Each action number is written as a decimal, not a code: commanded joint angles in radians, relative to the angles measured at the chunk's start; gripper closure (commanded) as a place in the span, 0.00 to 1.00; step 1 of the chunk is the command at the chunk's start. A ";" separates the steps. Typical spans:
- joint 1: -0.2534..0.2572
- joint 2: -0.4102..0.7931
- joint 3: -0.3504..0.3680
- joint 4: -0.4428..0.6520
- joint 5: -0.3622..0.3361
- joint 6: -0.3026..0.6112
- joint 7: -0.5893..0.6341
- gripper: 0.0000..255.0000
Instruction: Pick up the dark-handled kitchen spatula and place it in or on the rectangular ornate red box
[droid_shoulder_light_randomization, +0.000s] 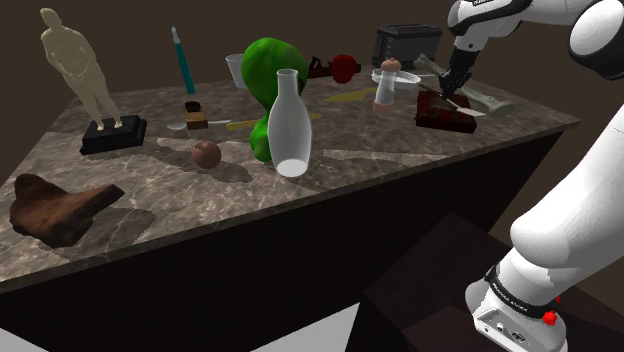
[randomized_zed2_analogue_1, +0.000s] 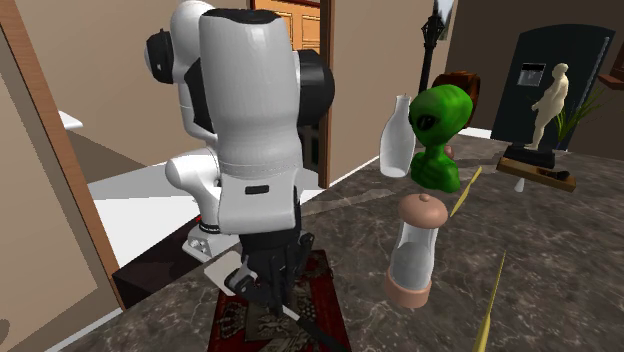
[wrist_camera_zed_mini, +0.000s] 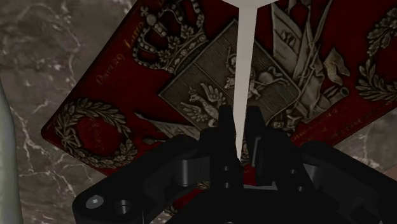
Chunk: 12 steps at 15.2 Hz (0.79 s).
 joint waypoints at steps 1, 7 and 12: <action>0.000 0.001 0.000 -0.005 0.000 0.007 0.000 1.00; 0.000 0.001 0.000 -0.005 0.000 0.007 0.000 1.00; 0.000 0.001 0.000 -0.005 0.000 0.007 0.000 0.00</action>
